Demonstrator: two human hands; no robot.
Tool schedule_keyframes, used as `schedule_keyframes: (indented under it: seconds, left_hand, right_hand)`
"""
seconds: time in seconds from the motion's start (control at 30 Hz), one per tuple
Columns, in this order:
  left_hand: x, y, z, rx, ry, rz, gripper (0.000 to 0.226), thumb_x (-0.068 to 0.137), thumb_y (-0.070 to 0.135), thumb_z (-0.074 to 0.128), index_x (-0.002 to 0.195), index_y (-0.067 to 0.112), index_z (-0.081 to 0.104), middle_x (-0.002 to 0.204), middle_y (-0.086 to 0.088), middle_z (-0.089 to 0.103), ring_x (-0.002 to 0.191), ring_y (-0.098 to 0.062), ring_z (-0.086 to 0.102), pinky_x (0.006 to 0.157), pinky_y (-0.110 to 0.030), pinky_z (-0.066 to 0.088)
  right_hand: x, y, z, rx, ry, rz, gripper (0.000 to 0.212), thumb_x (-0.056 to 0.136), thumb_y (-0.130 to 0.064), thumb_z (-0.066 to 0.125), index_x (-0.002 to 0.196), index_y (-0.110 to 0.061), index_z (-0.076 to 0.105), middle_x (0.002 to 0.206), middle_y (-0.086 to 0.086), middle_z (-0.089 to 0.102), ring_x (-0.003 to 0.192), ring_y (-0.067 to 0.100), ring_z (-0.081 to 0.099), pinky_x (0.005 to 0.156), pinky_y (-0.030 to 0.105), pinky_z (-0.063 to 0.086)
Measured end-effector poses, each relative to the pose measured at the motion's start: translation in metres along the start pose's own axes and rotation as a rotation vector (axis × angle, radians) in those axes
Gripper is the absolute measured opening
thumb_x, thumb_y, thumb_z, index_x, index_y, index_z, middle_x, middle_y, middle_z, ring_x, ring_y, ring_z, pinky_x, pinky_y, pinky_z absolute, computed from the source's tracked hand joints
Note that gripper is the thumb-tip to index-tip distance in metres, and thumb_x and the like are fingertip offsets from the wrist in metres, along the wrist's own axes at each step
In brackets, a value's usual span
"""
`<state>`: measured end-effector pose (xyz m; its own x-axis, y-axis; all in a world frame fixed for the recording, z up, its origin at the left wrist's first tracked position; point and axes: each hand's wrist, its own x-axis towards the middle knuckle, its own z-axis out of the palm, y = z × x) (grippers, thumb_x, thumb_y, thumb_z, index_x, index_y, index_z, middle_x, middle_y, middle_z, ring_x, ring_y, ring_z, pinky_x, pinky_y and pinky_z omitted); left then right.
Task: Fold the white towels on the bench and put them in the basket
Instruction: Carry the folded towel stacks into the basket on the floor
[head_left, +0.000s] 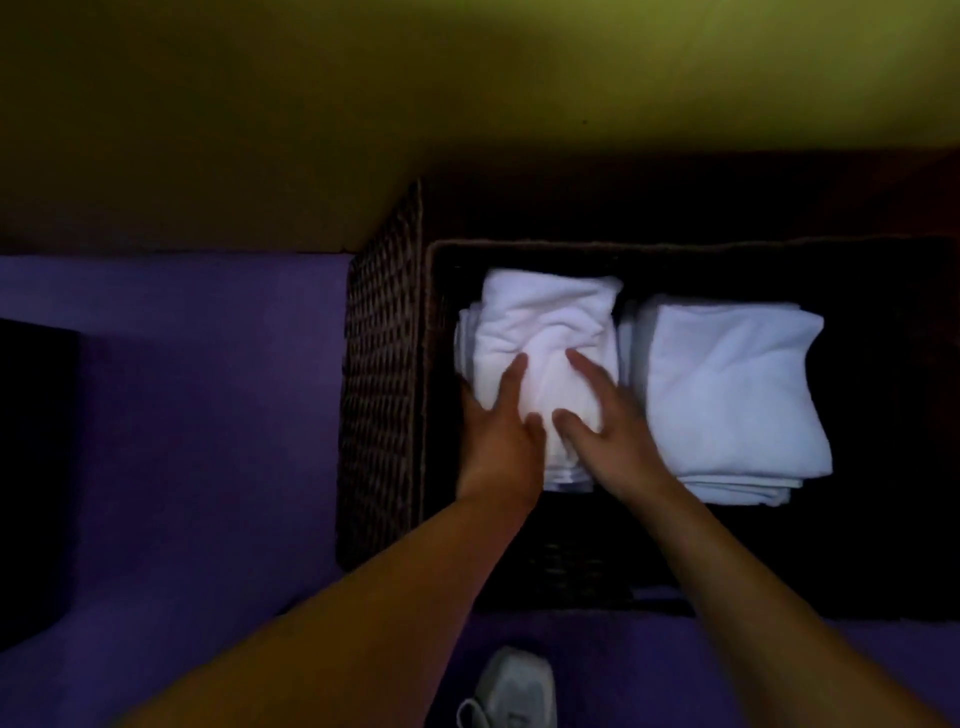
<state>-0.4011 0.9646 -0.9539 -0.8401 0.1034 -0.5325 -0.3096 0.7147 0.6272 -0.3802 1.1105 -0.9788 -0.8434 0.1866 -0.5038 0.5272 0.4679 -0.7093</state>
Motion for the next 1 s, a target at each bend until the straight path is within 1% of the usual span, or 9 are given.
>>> schedule_keyframes:
  seconds: [0.1,0.27,0.4,0.5,0.6,0.7,0.83,0.9,1.0]
  left_hand:
    - [0.012,0.012,0.023,0.188,-0.143,-0.188,0.077,0.101,0.027,0.051,0.159,0.042,0.004,0.165,-0.018,-0.008,0.151,-0.045,0.006,0.119,-0.058,0.019]
    - [0.011,0.022,0.028,0.562,-0.201,-0.215,0.087,0.102,0.043,0.049,0.155,0.041,-0.020,0.159,-0.033,-0.020,0.151,-0.044,0.008,0.121,-0.046,0.019]
    - [-0.005,0.023,0.013,0.793,-0.172,-0.049,0.082,0.104,0.031,0.047,0.159,0.021,-0.012,0.161,-0.026,-0.026,0.152,-0.043,0.004,0.121,-0.045,0.021]
    - [-0.017,0.025,-0.007,0.913,-0.184,0.241,0.073,0.103,0.034,0.044,0.159,0.009,0.004,0.166,-0.022,0.000,0.153,-0.042,0.001,0.124,-0.050,0.012]
    - [-0.037,0.030,-0.044,0.745,0.069,0.499,0.066,0.095,0.023,0.050,0.156,0.011,0.027,0.163,-0.017,0.024,0.150,-0.039,0.022,0.120,-0.049,0.026]
    - [-0.056,0.023,-0.077,0.515,0.340,0.310,0.071,0.089,0.016,0.057,0.155,0.011,0.032,0.158,-0.020,0.032,0.140,-0.037,0.038,0.114,-0.048,0.037]
    - [-0.058,0.000,-0.084,0.307,0.143,-0.069,0.079,0.098,0.030,0.053,0.160,0.009,0.010,0.161,-0.019,0.022,0.142,-0.036,0.031,0.118,-0.044,0.030]
    - [-0.057,-0.003,-0.081,0.203,0.095,-0.065,0.078,0.101,0.029,0.051,0.161,0.010,0.005,0.159,-0.016,0.025,0.141,-0.032,0.034,0.116,-0.040,0.031]
    - [-0.056,-0.003,-0.077,0.085,0.115,-0.023,0.076,0.103,0.026,0.049,0.161,0.015,0.002,0.163,-0.012,0.021,0.145,-0.029,0.029,0.117,-0.036,0.027]
  right_hand:
    - [0.013,0.013,0.011,-0.092,-0.074,0.127,0.069,0.096,-0.040,0.057,0.154,-0.050,0.021,0.153,0.017,0.033,0.139,0.033,0.041,0.106,0.029,0.036]
    - [0.009,0.013,0.003,-0.125,0.014,0.097,0.064,0.095,-0.038,0.060,0.153,-0.039,0.033,0.155,0.013,0.031,0.144,0.024,0.030,0.112,0.028,0.028]
    - [-0.005,-0.001,-0.009,-0.166,0.027,-0.023,0.056,0.096,-0.030,0.058,0.149,-0.032,0.043,0.154,0.001,0.040,0.143,0.015,0.033,0.113,0.024,0.026]
    - [-0.007,-0.013,-0.011,-0.218,-0.089,-0.103,0.053,0.097,-0.026,0.053,0.148,-0.037,0.044,0.156,-0.001,0.040,0.143,0.017,0.036,0.117,0.036,0.032]
    - [-0.006,-0.030,-0.009,-0.215,-0.143,-0.108,0.050,0.098,-0.025,0.052,0.147,-0.036,0.046,0.151,-0.003,0.046,0.139,0.016,0.042,0.112,0.028,0.034]
    - [-0.006,-0.055,-0.008,-0.146,-0.076,-0.130,0.048,0.101,-0.024,0.049,0.147,-0.034,0.047,0.148,-0.002,0.049,0.135,0.016,0.044,0.103,0.020,0.031]
    - [-0.007,-0.068,-0.004,-0.355,-0.215,-0.172,0.050,0.103,-0.028,0.043,0.152,-0.037,0.037,0.158,-0.001,0.037,0.141,0.023,0.037,0.111,0.034,0.033]
    - [-0.008,-0.067,-0.003,-0.582,-0.383,-0.105,0.055,0.104,-0.035,0.039,0.156,-0.042,0.023,0.165,-0.002,0.022,0.146,0.028,0.030,0.114,0.043,0.030]
    - [-0.006,-0.068,0.004,-0.753,-0.419,-0.081,0.061,0.103,-0.042,0.037,0.157,-0.045,0.010,0.168,-0.004,0.009,0.149,0.028,0.022,0.115,0.047,0.022]
